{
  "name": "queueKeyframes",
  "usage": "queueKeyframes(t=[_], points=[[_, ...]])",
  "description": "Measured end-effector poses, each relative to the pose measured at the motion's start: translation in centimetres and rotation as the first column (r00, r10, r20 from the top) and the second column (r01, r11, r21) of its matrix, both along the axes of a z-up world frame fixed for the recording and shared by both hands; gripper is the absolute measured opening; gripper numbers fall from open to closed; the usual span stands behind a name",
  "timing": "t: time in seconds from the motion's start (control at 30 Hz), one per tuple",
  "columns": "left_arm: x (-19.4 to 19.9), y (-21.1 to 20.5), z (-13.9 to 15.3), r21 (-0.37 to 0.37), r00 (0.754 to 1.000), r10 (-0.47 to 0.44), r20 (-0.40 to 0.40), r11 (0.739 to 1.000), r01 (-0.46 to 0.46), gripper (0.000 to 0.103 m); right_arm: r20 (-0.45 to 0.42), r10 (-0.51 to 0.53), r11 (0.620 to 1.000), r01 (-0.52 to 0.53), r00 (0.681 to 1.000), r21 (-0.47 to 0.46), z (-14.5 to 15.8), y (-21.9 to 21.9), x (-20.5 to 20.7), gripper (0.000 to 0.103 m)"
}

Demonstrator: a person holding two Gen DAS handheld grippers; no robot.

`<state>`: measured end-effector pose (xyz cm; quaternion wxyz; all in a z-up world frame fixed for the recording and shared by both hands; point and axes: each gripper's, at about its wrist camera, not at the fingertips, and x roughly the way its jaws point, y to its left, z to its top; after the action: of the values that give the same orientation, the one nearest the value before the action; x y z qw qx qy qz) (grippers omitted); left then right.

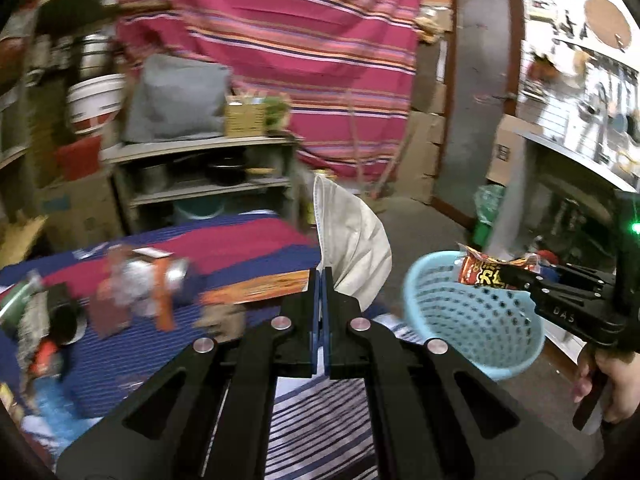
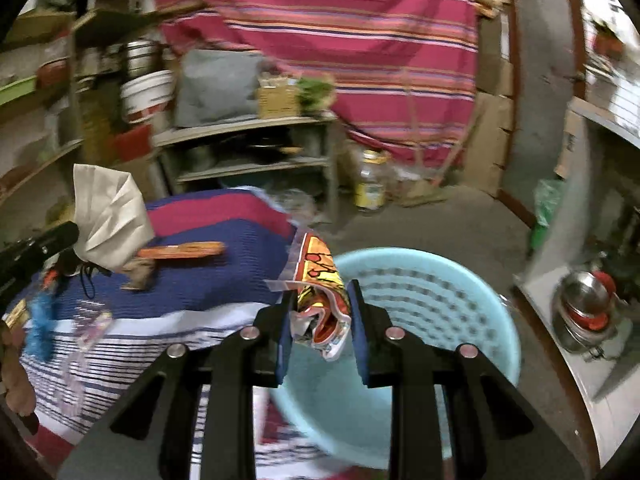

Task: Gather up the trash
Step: 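Carry the mask and wrapper over the blue basket with both tools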

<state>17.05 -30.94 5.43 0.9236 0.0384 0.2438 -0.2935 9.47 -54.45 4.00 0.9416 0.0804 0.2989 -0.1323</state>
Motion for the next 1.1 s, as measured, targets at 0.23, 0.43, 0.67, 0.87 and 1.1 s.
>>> queueKeyframes(t=[0.23, 0.43, 0.67, 0.87, 1.1], points=[[-0.1, -8.0, -2.5, -0.027, 0.991, -0.125, -0.051, 0.992, 0.124, 0.000, -0.032, -0.071, 0.997, 0.071, 0.997, 0.005, -1.4, -5.0, -0.8, 0.026], [0.2, -13.0, -4.9, -0.020, 0.977, -0.189, -0.098, 0.982, 0.188, 0.000, -0.048, -0.095, 0.994, 0.097, 0.994, 0.044, -3.0, -7.0, -1.2, 0.026], [0.0, -16.5, -6.9, 0.037, 0.972, -0.209, -0.112, 0.976, 0.214, 0.000, -0.063, -0.110, 0.991, 0.115, 0.992, 0.074, -4.7, -8.5, -1.4, 0.026], [-0.2, -17.0, -7.6, 0.056, 0.973, -0.192, -0.126, 0.978, 0.200, 0.034, -0.082, -0.111, 0.989, 0.118, 0.990, 0.086, -5.9, -8.9, -1.5, 0.026], [-0.6, -14.2, -6.1, 0.067, 0.994, -0.096, -0.056, 0.993, 0.100, 0.080, -0.103, -0.111, 0.988, 0.121, 0.988, 0.094, -7.0, -8.8, -1.3, 0.026]])
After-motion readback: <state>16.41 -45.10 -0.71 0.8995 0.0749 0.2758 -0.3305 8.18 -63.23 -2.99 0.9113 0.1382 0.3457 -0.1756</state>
